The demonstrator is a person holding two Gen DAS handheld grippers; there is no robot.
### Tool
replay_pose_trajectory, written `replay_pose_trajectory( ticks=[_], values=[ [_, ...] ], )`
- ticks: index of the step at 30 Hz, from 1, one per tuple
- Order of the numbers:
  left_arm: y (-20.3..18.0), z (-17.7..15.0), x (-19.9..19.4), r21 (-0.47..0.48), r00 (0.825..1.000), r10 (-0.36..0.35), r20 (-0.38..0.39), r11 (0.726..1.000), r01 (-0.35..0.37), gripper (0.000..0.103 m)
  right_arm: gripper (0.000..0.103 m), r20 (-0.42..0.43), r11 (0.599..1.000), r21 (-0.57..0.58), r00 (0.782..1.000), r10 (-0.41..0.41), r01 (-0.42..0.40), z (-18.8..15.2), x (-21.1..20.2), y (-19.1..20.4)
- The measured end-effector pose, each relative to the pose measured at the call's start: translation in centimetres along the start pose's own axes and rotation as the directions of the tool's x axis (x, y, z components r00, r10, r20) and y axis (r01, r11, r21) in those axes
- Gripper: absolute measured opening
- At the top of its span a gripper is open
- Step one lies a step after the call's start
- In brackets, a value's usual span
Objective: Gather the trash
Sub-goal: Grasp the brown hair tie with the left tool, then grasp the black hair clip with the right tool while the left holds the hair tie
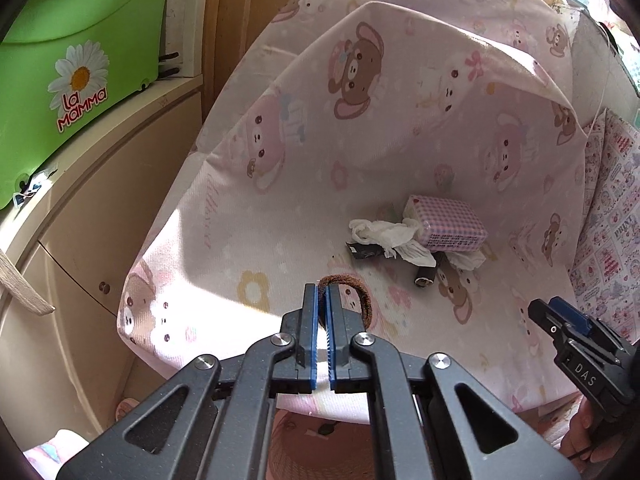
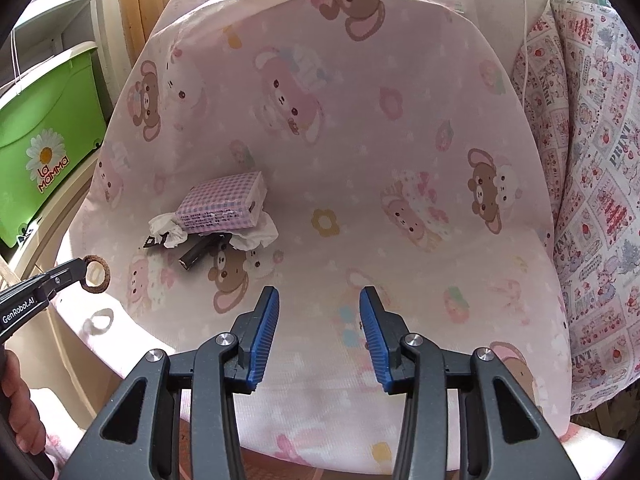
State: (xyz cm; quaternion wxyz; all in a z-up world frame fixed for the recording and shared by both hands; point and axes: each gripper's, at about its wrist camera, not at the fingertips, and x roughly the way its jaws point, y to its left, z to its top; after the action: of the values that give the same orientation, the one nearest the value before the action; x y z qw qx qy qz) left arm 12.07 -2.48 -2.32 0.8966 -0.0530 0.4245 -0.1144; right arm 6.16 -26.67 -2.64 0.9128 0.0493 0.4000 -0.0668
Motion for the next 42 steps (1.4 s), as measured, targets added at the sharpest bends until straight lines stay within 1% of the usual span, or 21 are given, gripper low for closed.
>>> replay_pose_trajectory(
  ticks=[2, 4, 6, 8, 10, 11, 12, 14, 17, 19, 21, 23, 26, 28, 29, 30, 31, 33, 36, 39, 42],
  values=[
    [0.0, 0.0, -0.8, 0.007, 0.999, 0.02, 0.03, 1.0, -0.02, 0.003, 0.055, 0.002, 0.999, 0.005, 0.999, 0.034, -0.034, 0.0, 0.0, 0.3],
    [-0.1, 0.2, -1.8, 0.024, 0.996, 0.057, 0.072, 0.998, -0.059, 0.003, 0.055, 0.007, 0.998, 0.001, 0.998, 0.06, -0.06, 0.2, 0.1, 1.0],
    [-0.1, 0.2, -2.3, 0.032, 0.991, 0.088, 0.1, 0.995, -0.092, 0.003, 0.059, 0.018, 0.997, -0.018, 0.997, 0.08, -0.079, 0.5, 0.3, 2.0],
    [0.3, 0.3, -2.6, 0.022, 0.99, 0.093, 0.108, 0.995, -0.096, 0.003, 0.063, 0.03, 0.994, -0.045, 0.994, 0.102, -0.101, 0.9, 0.7, 3.4],
    [0.7, 0.3, -2.4, 0.011, 0.991, 0.093, 0.094, 0.995, -0.095, 0.003, 0.067, 0.03, 0.986, -0.072, 0.988, 0.154, -0.151, 1.1, 1.3, 5.1],
    [0.8, 0.3, -2.3, 0.008, 0.992, 0.097, 0.087, 0.995, -0.098, 0.003, 0.072, 0.026, 0.981, -0.083, 0.983, 0.179, -0.177, 1.0, 1.6, 5.8],
    [1.0, 0.3, -2.2, 0.003, 0.991, 0.098, 0.085, 0.995, -0.099, 0.003, 0.073, 0.02, 0.977, -0.093, 0.981, 0.195, -0.192, 0.9, 2.0, 6.7],
    [1.2, 0.3, -2.1, -0.007, 0.991, 0.102, 0.083, 0.995, -0.101, 0.003, 0.073, 0.023, 0.98, -0.106, 0.985, 0.172, -0.169, 0.6, 2.8, 8.2],
    [1.4, 0.4, -2.3, -0.017, 0.991, 0.097, 0.086, 0.995, -0.096, 0.003, 0.073, 0.039, 0.987, -0.147, 0.997, 0.07, -0.064, 0.5, 4.6, 10.2],
    [1.4, 0.5, -2.4, -0.014, 0.99, 0.104, 0.092, 0.995, -0.104, 0.003, 0.072, 0.03, 0.989, -0.149, 0.999, 0.018, -0.013, 0.5, 5.7, 10.9],
    [1.5, 0.5, -2.4, -0.015, 0.99, 0.105, 0.092, 0.994, -0.104, 0.003, 0.062, 0.021, 0.992, -0.129, 1.0, 0.009, -0.006, 0.6, 6.2, 11.1],
    [1.7, 0.5, -2.4, -0.021, 0.992, 0.095, 0.087, 0.995, -0.094, 0.003, 0.062, 0.022, 0.991, -0.133, 1.0, 0.011, -0.008, 0.6, 6.4, 11.6],
    [1.7, 0.6, -2.5, -0.015, 0.993, 0.072, 0.092, 0.997, -0.071, 0.003, 0.06, 0.014, 0.984, -0.175, 1.0, -0.018, 0.02, 0.6, 7.0, 12.4],
    [1.7, 0.5, -2.7, -0.009, 0.993, 0.072, 0.096, 0.997, -0.071, 0.003, 0.049, 0.034, 0.984, -0.173, 0.998, -0.044, 0.049, 0.7, 7.1, 12.4],
    [1.7, 0.5, -2.7, -0.009, 0.993, 0.069, 0.097, 0.998, -0.068, 0.003, 0.039, 0.032, 0.984, -0.174, 0.999, -0.042, 0.047, 0.7, 7.3, 12.4],
    [1.7, 0.5, -2.8, -0.013, 0.994, 0.062, 0.095, 0.998, -0.061, 0.003, 0.026, 0.034, 0.985, -0.173, 0.999, -0.02, 0.026, 0.7, 7.3, 12.4],
    [1.8, 0.5, -2.8, -0.021, 0.994, 0.051, 0.094, 0.999, -0.049, 0.003, 0.017, 0.031, 0.985, -0.17, 1.0, -0.007, 0.012, 0.7, 7.3, 12.2],
    [2.1, 0.4, -3.0, -0.034, 0.995, 0.03, 0.096, 0.999, -0.026, 0.003, 0.01, 0.049, 0.989, -0.145, 0.999, 0.0, 0.008, 0.6, 7.0, 11.9],
    [2.1, 0.4, -3.0, -0.04, 0.995, 0.033, 0.094, 0.999, -0.03, 0.003, 0.006, 0.079, 0.995, -0.094, 0.997, 0.025, -0.017, 0.6, 5.8, 10.8],
    [2.1, 0.4, -3.1, -0.052, 0.996, 0.024, 0.091, 0.998, -0.02, 0.003, 0.004, 0.106, 0.996, -0.066, 0.992, 0.064, -0.057, 0.8, 4.5, 9.6],
    [2.0, 0.4, -3.3, -0.047, 0.995, 0.022, 0.093, 0.999, -0.018, 0.003, 0.004, 0.118, 0.991, -0.048, 0.984, 0.131, -0.126, 1.2, 2.9, 8.3]
  ],
)
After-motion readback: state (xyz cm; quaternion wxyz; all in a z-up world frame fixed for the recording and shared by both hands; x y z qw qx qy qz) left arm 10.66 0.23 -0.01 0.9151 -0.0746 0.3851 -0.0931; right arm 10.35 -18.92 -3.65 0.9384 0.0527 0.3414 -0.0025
